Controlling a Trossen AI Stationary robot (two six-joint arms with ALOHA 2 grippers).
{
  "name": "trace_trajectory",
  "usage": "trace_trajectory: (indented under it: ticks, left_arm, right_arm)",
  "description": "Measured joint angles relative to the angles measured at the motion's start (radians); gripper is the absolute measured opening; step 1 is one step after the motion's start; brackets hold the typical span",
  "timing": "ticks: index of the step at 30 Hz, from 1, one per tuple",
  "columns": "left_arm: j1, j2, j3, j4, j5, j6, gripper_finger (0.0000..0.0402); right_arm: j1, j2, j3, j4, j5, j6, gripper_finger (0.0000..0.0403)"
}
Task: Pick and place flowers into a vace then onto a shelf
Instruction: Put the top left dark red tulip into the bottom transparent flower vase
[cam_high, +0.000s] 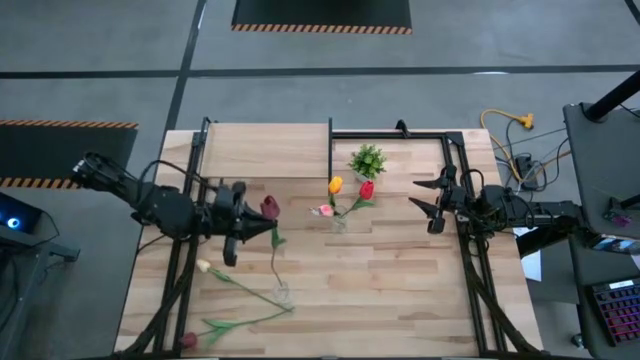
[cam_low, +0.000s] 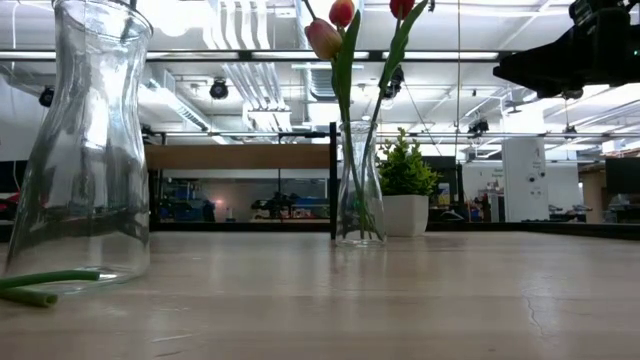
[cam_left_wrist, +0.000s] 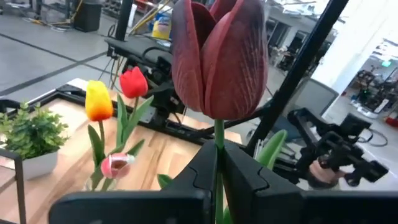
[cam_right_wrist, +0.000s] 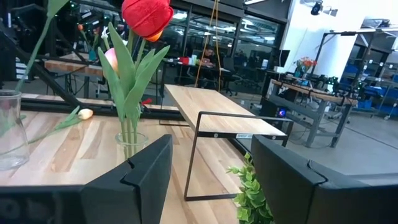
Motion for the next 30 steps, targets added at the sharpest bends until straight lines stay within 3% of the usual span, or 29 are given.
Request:
trace_trajectory:
  ticks: [7, 15, 23, 30]
  left_arm:
    - [-0.008, 0.010, -0.036, 0.001, -0.010, 0.010, 0.0001]
    - [-0.054, 0.016, -0.106, 0.064, -0.002, 0.153, 0.0001]
    - [-0.080, 0.020, -0.182, 0.114, 0.117, 0.239, 0.0001]
    - [-0.082, 0.023, -0.253, 0.164, 0.121, 0.237, 0.0002]
  right_arm:
    - [0.000, 0.000, 0.000, 0.000, 0.002, 0.007, 0.0210]
    - [0.000, 0.000, 0.000, 0.000, 0.002, 0.007, 0.0210]
    - [0.000, 0.000, 0.000, 0.000, 0.002, 0.006, 0.0210]
    - [0.000, 0.000, 0.000, 0.000, 0.002, 0.003, 0.0210]
